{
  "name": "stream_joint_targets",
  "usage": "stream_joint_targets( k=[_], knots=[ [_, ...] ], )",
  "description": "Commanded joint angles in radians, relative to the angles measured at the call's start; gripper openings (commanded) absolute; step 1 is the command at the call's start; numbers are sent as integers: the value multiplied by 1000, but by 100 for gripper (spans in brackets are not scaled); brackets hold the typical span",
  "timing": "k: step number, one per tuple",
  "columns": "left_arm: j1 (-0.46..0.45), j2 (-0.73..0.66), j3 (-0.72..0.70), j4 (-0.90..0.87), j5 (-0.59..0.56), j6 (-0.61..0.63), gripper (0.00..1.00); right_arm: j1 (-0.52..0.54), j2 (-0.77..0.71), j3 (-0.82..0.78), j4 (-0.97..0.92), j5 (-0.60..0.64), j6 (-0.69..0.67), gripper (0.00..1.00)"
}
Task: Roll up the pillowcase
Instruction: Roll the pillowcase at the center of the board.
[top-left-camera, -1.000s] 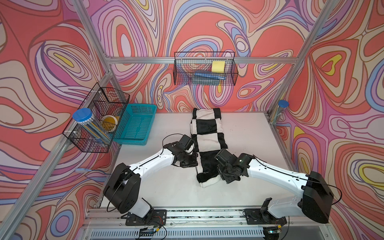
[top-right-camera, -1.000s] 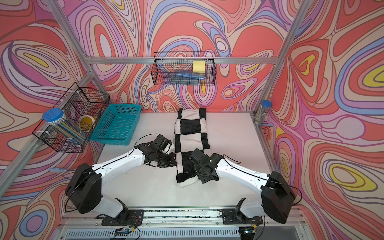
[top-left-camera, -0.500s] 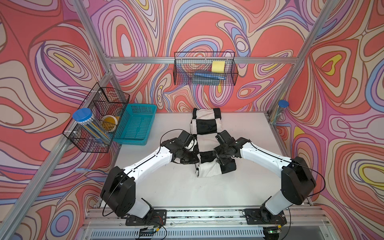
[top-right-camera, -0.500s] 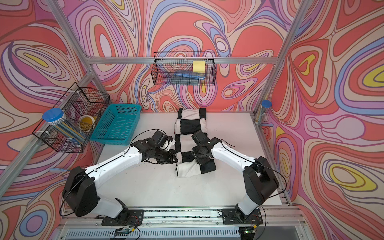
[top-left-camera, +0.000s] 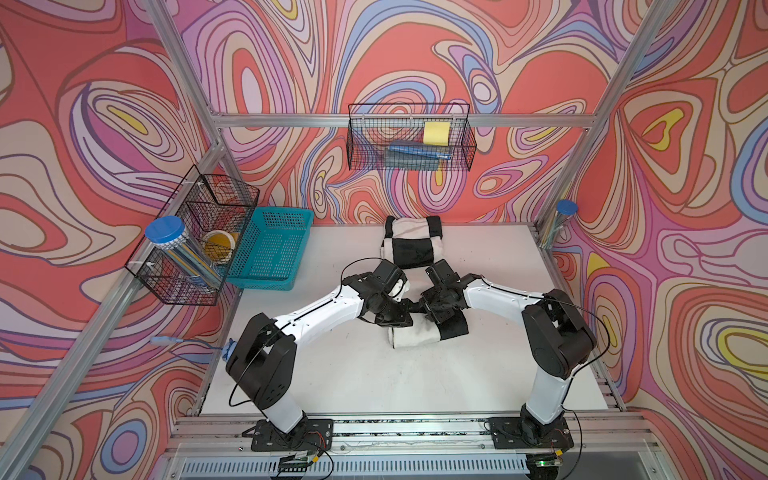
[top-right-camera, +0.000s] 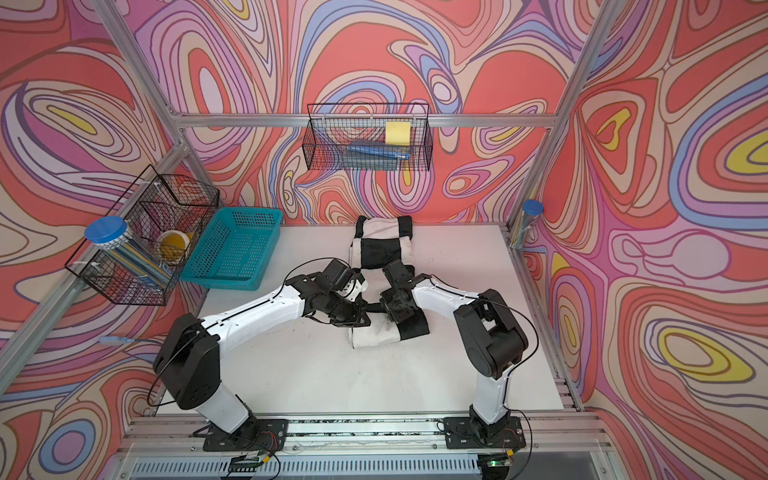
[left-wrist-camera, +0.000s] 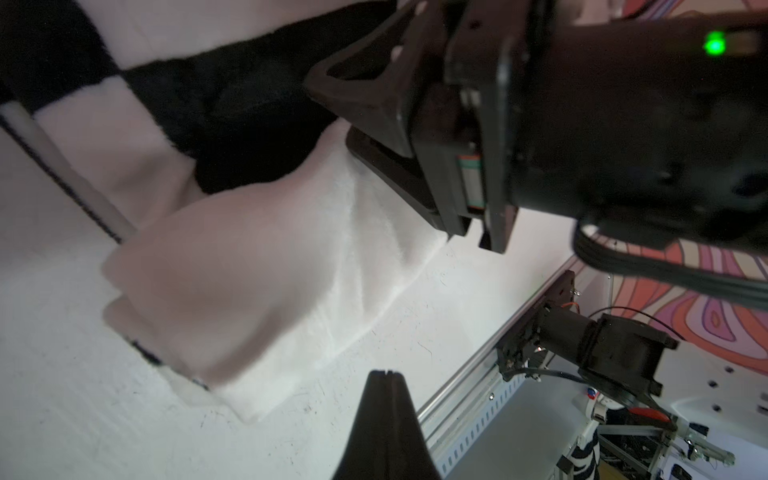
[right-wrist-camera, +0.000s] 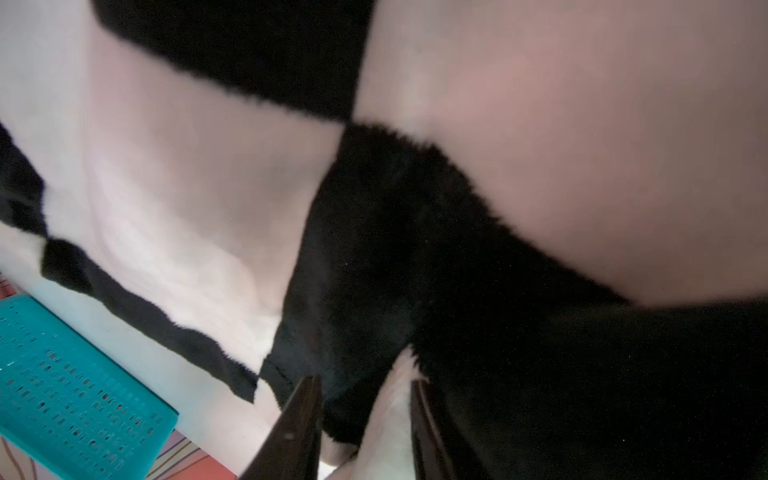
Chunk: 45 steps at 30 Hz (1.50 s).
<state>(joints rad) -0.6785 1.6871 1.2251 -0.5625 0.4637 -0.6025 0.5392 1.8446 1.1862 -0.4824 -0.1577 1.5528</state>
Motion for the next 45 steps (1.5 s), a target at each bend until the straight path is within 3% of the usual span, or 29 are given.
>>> stream_joint_targets(
  k=[1,4,9,14,17,23,33,36,45],
  knots=[
    [0,67,17,30,-121,-25,0,-5,5,-24,44,0,-11,37],
    [4,116,35,32,-202,-43,0,-6,-17,-40,49,6,-23,37],
    [4,216,110,45,-185,-44,0,-14,-67,-41,39,30,-49,39],
    [7,257,135,54,-167,-53,0,-18,-216,6,-63,93,-85,55],
    [9,260,144,22,-165,-47,0,-10,-287,-15,-147,94,-74,60],
    [39,258,116,43,-132,-62,0,147,-382,-172,-158,169,56,66],
    [86,260,120,42,-85,-59,0,232,-312,-251,-40,242,211,73],
    [88,262,119,41,-83,-58,0,236,-243,-259,0,205,253,73],
    [93,282,113,49,-64,-55,0,283,-131,-208,-64,282,319,71]
  ],
)
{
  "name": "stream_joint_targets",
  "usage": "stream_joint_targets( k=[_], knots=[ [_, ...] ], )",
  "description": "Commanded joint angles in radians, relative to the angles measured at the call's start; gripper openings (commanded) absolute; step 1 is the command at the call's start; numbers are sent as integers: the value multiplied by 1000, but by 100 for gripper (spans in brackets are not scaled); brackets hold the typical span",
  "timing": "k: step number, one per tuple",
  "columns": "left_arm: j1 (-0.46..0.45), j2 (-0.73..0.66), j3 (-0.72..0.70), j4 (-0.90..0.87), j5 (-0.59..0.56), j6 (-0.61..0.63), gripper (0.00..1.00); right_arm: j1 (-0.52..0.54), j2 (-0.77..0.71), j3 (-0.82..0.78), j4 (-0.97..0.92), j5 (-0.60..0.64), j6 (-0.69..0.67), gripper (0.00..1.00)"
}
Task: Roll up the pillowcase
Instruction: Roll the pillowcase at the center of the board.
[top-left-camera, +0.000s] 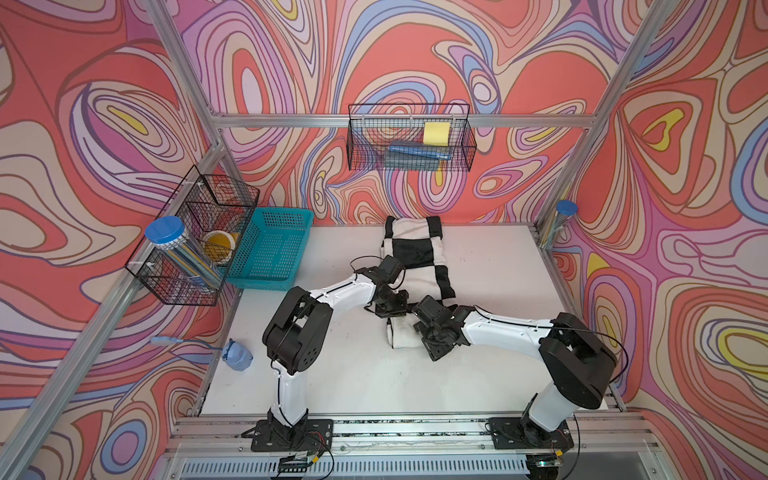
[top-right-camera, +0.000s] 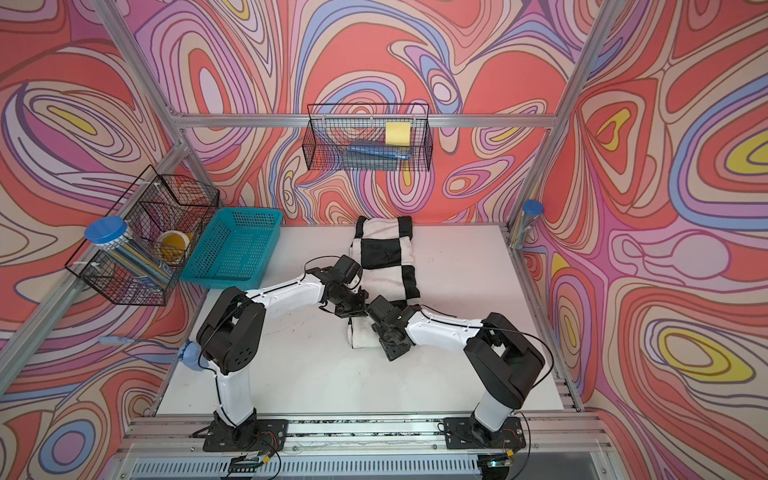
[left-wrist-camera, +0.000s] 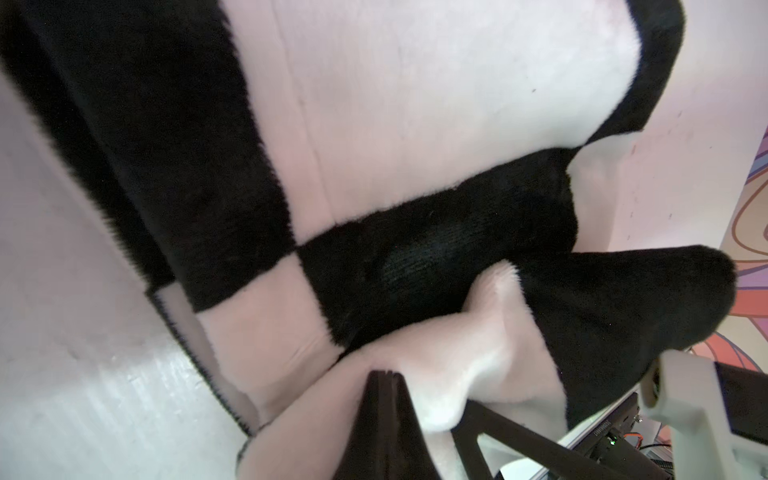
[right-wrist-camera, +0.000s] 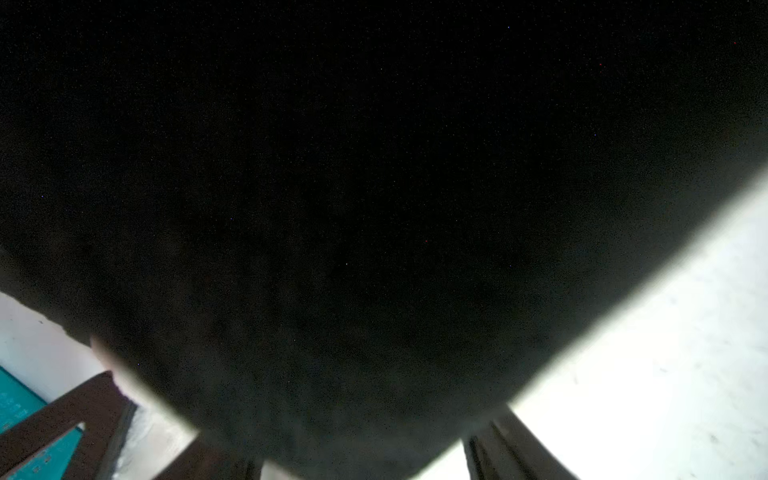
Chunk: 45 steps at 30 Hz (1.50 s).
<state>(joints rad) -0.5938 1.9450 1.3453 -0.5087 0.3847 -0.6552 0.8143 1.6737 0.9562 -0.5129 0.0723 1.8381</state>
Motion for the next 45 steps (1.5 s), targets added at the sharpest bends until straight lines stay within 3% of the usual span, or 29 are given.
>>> stream_joint_targets(
  k=[1,3,6,10,12,20,24,32,40,45],
  knots=[
    [9,25,-9,-2,18,-4,0,8,56,23,-27,80,35,70],
    [12,25,-8,-2,24,-6,0,5,91,28,-17,94,38,61],
    [24,8,-16,-11,26,-5,0,5,128,41,-12,90,34,37],
    [62,-53,-63,5,37,-9,0,5,51,-3,-44,42,36,6],
    [63,-71,-86,16,45,-11,0,5,-5,-35,-80,19,30,2],
    [60,-129,-172,45,88,-15,0,5,-316,-220,-254,-144,56,3],
    [52,-161,-192,35,101,-10,0,5,-405,-136,-468,-111,-12,7],
    [45,-159,-182,21,117,0,0,-17,-236,-44,-411,-160,-121,14],
    [43,-169,-174,2,138,14,0,-105,-172,78,-440,-153,-251,37],
    [42,-173,-176,-12,153,27,0,-154,-126,177,-454,-150,-320,42]
  ],
)
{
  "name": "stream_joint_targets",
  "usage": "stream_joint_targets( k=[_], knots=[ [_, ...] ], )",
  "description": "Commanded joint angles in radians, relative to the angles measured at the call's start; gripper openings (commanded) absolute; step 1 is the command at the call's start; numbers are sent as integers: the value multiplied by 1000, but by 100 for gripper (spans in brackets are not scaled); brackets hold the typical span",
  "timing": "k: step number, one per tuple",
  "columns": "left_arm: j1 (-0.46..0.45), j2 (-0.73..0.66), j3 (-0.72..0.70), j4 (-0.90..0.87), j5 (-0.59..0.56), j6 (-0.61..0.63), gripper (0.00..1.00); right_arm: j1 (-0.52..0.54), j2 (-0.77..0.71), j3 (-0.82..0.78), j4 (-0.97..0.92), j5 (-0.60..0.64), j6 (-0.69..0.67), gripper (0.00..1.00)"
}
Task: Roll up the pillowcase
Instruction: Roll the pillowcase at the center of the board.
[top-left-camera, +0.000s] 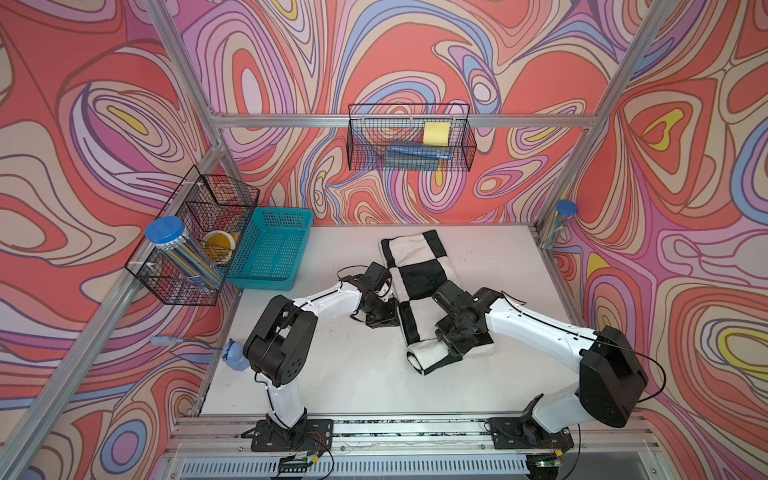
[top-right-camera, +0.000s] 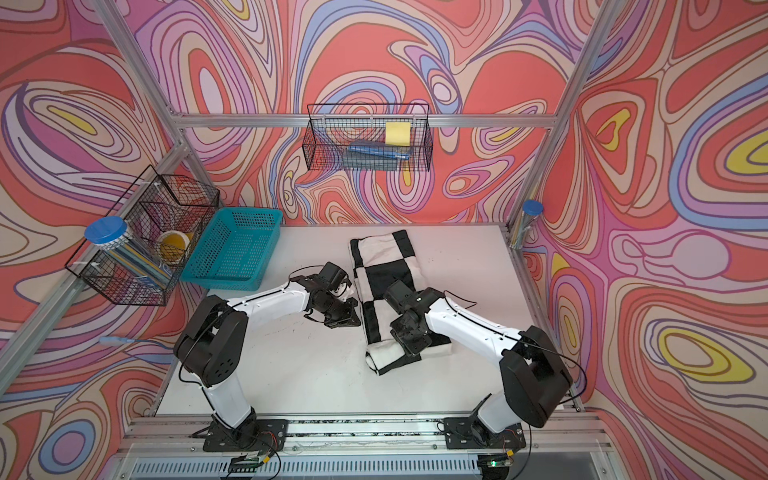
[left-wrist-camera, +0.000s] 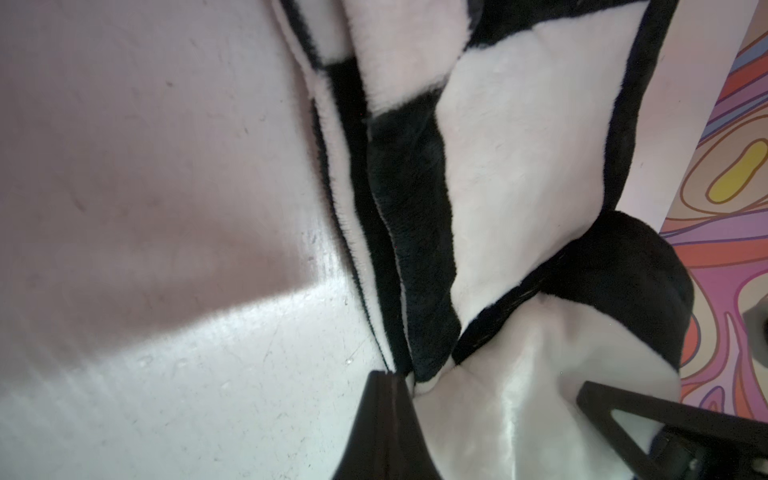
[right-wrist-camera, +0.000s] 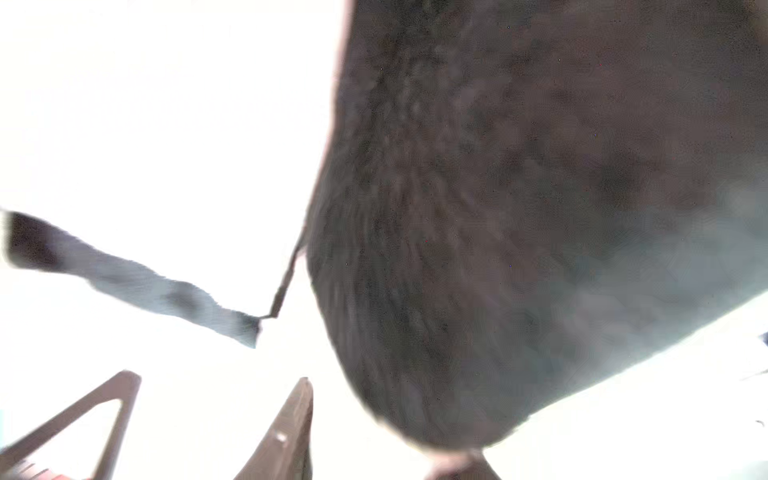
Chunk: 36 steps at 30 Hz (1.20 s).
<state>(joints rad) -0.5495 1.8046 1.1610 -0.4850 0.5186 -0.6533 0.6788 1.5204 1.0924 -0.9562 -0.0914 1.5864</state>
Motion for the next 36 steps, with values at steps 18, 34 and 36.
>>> stream_joint_targets(
  k=[18,34,36],
  knots=[
    [-70,-189,9,49,48,48,0,-137,422,237,305,-28,-236,50],
    [-107,108,132,60,-155,-86,0,-183,305,126,384,-40,-259,54],
    [-109,153,159,42,-145,-87,0,-193,292,119,386,-28,-281,57]
  ],
)
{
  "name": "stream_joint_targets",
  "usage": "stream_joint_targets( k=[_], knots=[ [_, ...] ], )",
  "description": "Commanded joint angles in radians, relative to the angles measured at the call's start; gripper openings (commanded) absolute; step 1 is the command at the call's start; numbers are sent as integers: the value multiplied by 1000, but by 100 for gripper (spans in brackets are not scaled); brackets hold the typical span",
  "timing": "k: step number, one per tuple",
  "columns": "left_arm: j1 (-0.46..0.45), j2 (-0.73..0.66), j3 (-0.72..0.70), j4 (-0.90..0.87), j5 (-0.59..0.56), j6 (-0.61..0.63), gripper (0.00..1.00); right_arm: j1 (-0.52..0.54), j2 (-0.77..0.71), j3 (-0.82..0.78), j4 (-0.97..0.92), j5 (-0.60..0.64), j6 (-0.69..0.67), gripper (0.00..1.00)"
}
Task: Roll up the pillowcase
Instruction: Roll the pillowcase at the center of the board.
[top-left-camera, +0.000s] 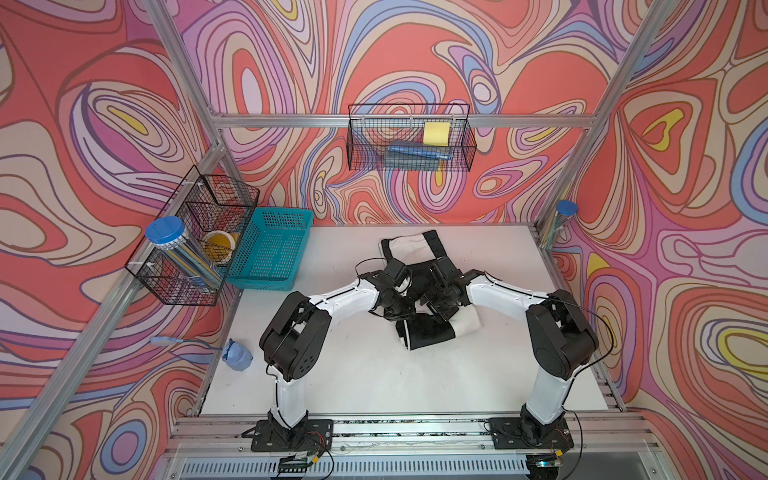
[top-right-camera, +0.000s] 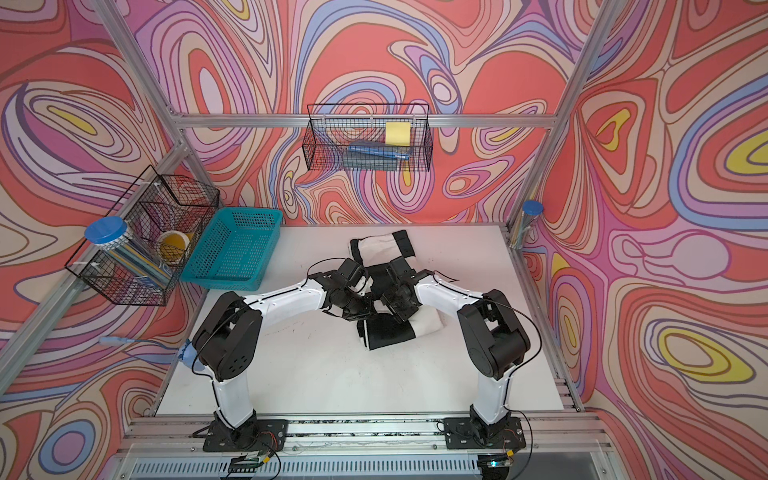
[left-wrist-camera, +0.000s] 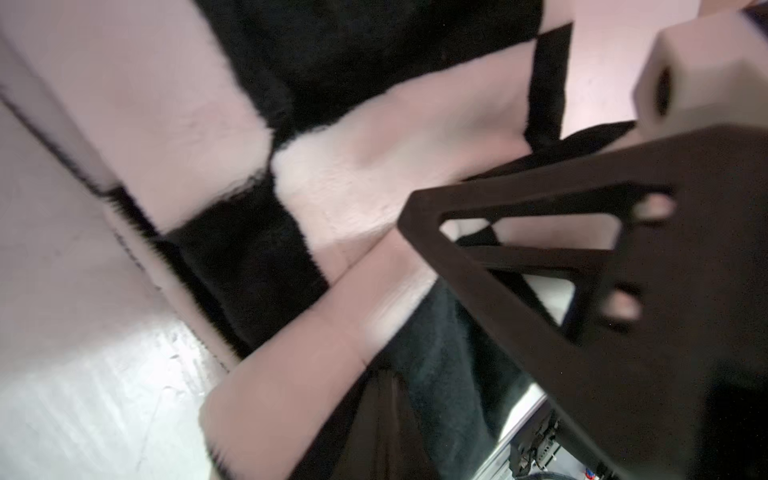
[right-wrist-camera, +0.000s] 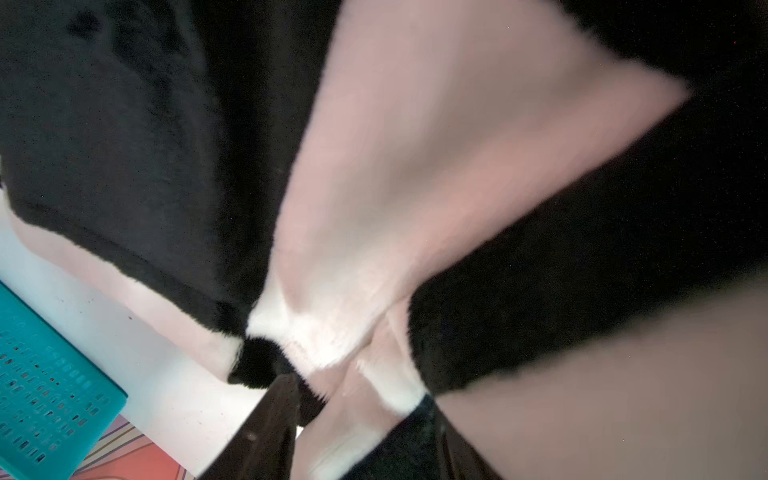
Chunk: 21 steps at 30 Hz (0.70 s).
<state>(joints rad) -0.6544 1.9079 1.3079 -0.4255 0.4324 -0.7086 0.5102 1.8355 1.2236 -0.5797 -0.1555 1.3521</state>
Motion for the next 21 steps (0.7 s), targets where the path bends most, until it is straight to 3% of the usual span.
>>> stream_joint_targets(
  k=[1,8,17,21],
  knots=[
    [-4,71,34,-30,-53,-31,0,-31,-44,-24,20,45,-46,59],
    [-5,104,72,-41,-57,-23,0,-54,-217,-71,4,52,-16,64],
    [-5,120,80,-44,-47,-20,0,37,-488,-370,-3,87,197,66],
    [-4,131,89,-47,-34,-22,0,59,-505,-434,47,100,244,69]
  ],
)
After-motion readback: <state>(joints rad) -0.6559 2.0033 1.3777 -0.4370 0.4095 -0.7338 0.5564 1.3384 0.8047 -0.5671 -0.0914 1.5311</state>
